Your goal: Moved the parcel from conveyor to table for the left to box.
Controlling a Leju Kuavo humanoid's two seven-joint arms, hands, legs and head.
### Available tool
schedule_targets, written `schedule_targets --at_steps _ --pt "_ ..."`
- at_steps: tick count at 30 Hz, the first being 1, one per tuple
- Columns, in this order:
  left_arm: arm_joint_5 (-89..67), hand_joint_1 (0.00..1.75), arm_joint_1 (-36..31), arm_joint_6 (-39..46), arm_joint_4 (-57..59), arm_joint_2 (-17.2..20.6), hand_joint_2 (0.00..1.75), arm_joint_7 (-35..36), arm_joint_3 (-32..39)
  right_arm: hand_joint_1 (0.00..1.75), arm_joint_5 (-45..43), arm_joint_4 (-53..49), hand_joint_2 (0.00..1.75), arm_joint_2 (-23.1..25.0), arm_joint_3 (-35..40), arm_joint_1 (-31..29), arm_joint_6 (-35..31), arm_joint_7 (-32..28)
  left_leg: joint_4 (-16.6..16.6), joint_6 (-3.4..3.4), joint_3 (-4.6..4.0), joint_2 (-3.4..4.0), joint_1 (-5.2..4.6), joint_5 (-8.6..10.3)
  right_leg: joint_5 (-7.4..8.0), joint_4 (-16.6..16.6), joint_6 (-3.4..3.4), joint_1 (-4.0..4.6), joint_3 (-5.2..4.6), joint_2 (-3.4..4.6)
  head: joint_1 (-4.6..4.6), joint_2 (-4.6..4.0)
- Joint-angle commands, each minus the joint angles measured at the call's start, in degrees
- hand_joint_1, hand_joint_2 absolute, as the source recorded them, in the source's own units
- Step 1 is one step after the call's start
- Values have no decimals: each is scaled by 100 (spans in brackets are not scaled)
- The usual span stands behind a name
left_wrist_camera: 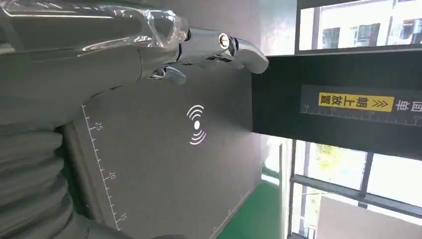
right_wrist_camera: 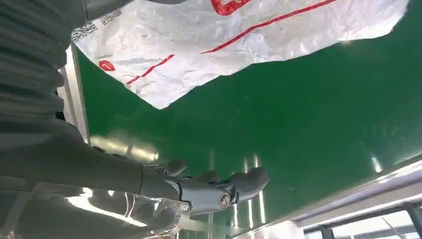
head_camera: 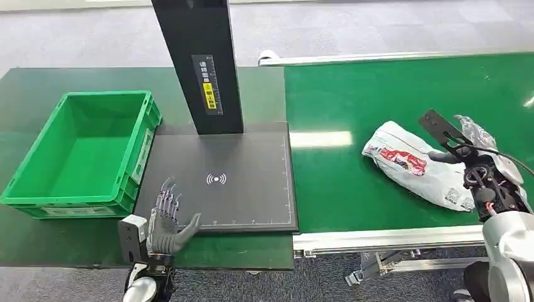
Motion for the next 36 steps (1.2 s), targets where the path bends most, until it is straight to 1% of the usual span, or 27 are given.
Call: schedule_targets --at_steps 1,2,3,4,6,7,10,14,17,19,22,26,32,33,35,36 --pt "84 0 -244 -104 407 149 175 6 -254 0 568 945 175 -99 544 -114 1704 1614 -10 1 18 -8 1 0 -1 -13 -4 2 21 -7 -2 0" --pt "86 0 -322 -130 540 135 175 -9 -271 0 680 916 175 -127 653 9 1973 1641 -11 1 17 -18 2 3 -2 -15 -3 2 23 -16 0 0" --pt "86 0 -406 -162 690 126 175 -56 -292 0 812 955 175 -140 799 94 2419 1551 -8 0 15 -18 3 2 -3 -12 -2 4 21 -17 0 0" --pt "85 0 -488 -173 852 110 175 -107 -303 0 809 957 175 -122 779 211 2594 1547 -17 1 26 -16 3 3 -2 -22 -2 4 33 -15 -2 0" --pt "82 0 -545 -171 938 104 175 -120 -304 0 810 1002 175 -68 787 269 2832 1550 -11 0 18 -11 2 1 -2 -14 0 3 22 -9 0 0" --pt "84 0 -574 -168 969 99 175 -117 -300 0 791 995 175 -46 765 285 2903 1580 -21 1 29 -13 2 3 0 -25 -2 2 34 -10 0 2" --pt "46 0 -642 -175 1040 55 175 -105 -298 0 762 967 175 3 719 361 3300 1695 -14 0 19 0 -1 1 -1 -13 -2 0 20 0 -2 0" --pt "28 0 -764 -172 1232 40 175 -102 -323 0 777 945 175 0 717 455 3414 1614 -13 1 21 -9 2 1 -2 -15 -1 2 23 -7 0 0" --pt "27 0 -824 -150 1344 53 175 -102 -306 0 788 940 175 17 702 419 3415 1762 -12 2 22 -4 2 0 -1 -15 -1 2 23 -3 0 0" --pt "31 0 -881 -128 1419 43 175 -107 -278 0 967 896 175 -17 853 426 3407 1829 -17 2 26 -6 1 2 0 -19 -1 1 28 -4 -2 0" --pt "42 0 -909 -104 1427 29 175 -96 -250 0 953 863 175 20 846 464 3384 1631 -15 2 23 -8 2 3 0 -18 -1 3 26 -6 -2 2" --pt "45 0 -957 -95 1492 10 175 -85 -265 0 1094 838 175 71 999 419 3519 1363 -7 1 16 -1 2 -1 -2 -9 -1 2 19 -1 0 0" --pt "45 0 -957 -95 1492 10 175 -85 -265 0 1094 838 175 71 999 419 3519 1363 -14 2 25 -2 1 2 1 -17 -2 1 27 -1 -2 2" --pt "59 0 -937 -66 1461 4 175 -86 -244 175 1157 792 175 83 1080 384 3473 1141 -14 2 23 -1 1 2 1 -17 -2 2 25 0 -2 2" --pt "66 0 -845 -40 1335 14 175 -81 -219 175 1313 799 175 161 1235 234 3415 1096 -34 4 44 -2 0 8 8 -39 -4 1 47 0 0 0" --pt "65 0 -787 -23 1246 12 175 -60 -202 175 1237 821 175 231 1163 143 3518 1081 -30 4 42 6 -1 6 8 -35 -3 0 43 8 -2 0"
